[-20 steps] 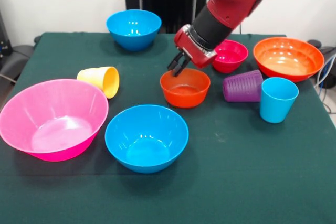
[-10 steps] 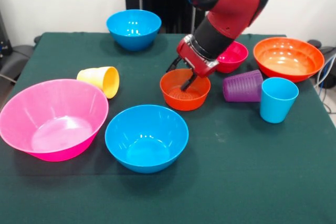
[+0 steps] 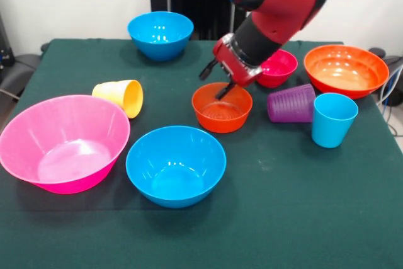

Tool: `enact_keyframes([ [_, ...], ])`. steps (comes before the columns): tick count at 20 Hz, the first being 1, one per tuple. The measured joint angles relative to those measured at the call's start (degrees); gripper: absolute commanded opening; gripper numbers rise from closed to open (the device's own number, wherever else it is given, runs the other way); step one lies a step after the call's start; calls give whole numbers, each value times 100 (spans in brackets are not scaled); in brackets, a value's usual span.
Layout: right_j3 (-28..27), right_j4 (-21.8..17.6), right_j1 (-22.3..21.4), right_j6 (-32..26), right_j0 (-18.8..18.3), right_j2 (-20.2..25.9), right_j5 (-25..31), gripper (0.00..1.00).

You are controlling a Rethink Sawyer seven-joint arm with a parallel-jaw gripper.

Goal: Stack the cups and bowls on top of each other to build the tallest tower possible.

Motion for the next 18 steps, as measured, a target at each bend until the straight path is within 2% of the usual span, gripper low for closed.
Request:
enact_keyframes([
  [7, -136, 48, -272, 0, 182, 167, 1223, 100],
  [13, -418, 242, -352, 0, -24, 483, 1664, 100],
  [18, -890, 427, -201, 0, -362, 820, 1821, 100],
])
